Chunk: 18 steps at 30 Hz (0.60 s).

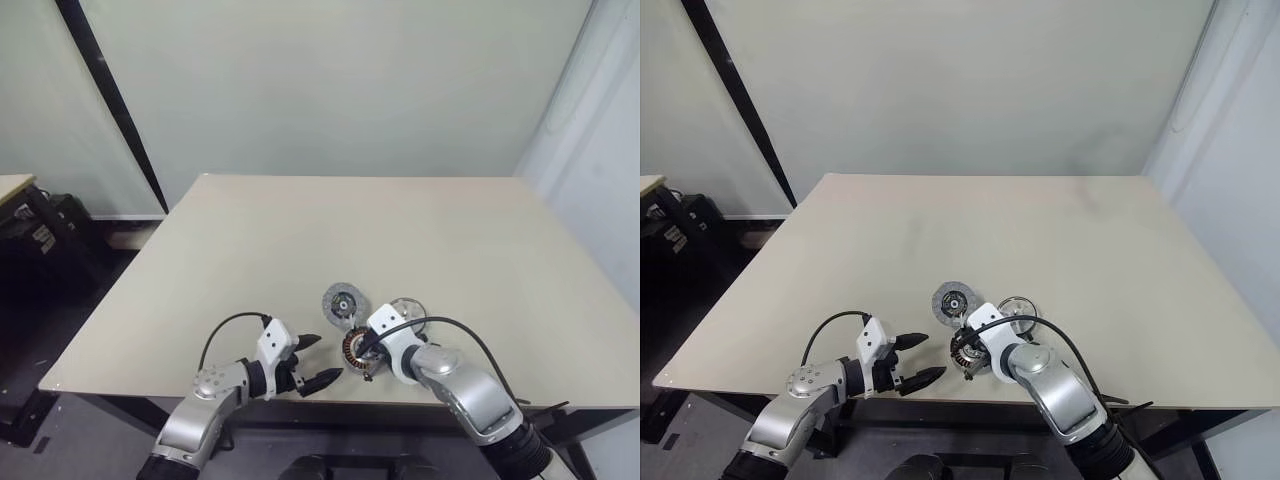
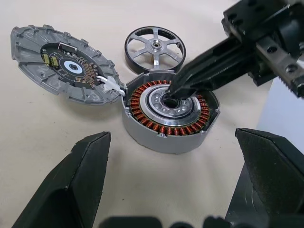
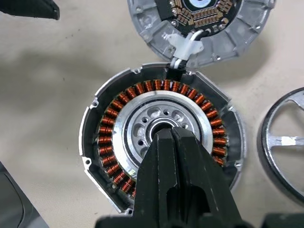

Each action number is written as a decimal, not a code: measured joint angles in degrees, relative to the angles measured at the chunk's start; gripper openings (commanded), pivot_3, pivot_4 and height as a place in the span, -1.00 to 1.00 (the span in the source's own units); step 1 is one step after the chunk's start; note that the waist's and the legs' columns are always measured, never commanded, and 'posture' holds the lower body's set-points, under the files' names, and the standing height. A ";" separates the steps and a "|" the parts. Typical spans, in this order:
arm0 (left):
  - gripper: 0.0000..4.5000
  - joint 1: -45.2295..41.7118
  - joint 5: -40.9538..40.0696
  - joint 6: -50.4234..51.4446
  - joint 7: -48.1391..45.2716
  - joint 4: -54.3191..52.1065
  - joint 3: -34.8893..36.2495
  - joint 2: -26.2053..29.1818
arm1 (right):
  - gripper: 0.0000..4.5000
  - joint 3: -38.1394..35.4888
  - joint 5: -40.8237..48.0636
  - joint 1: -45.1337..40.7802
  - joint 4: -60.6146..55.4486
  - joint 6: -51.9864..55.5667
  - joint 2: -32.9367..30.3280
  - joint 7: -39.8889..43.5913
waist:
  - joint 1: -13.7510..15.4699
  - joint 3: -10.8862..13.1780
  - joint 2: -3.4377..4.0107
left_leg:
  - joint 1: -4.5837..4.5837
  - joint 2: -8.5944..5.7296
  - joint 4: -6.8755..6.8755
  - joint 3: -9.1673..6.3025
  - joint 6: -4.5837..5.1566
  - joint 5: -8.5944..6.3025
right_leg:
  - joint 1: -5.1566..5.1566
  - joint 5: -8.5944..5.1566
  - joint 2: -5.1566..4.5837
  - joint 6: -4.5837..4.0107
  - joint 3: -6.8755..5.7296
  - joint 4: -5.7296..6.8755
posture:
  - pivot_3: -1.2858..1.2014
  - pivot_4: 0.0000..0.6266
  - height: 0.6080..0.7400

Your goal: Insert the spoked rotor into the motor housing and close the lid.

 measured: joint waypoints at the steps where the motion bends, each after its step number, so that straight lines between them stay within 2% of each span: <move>1: 1.00 0.00 0.00 0.00 0.01 0.00 0.00 0.00 | -0.99 0.12 -0.19 -0.05 0.15 -0.21 0.00 -0.02 | 0.00 0.00 0.00 | 0.00 0.00 0.00 0.00 0.00 0.00 | 0.00 0.00 0.00 0.00 0.00 0.00 | 0.03 -1.00 1.00; 18: 1.00 0.02 0.00 0.00 0.37 0.00 0.00 -0.05 | -0.99 0.50 -2.29 -0.15 1.67 -1.89 0.59 -0.76 | 0.00 0.00 0.00 | 0.01 0.00 0.00 0.00 0.00 0.00 | 0.00 0.00 0.01 0.00 0.00 0.00 | 0.03 -1.00 1.00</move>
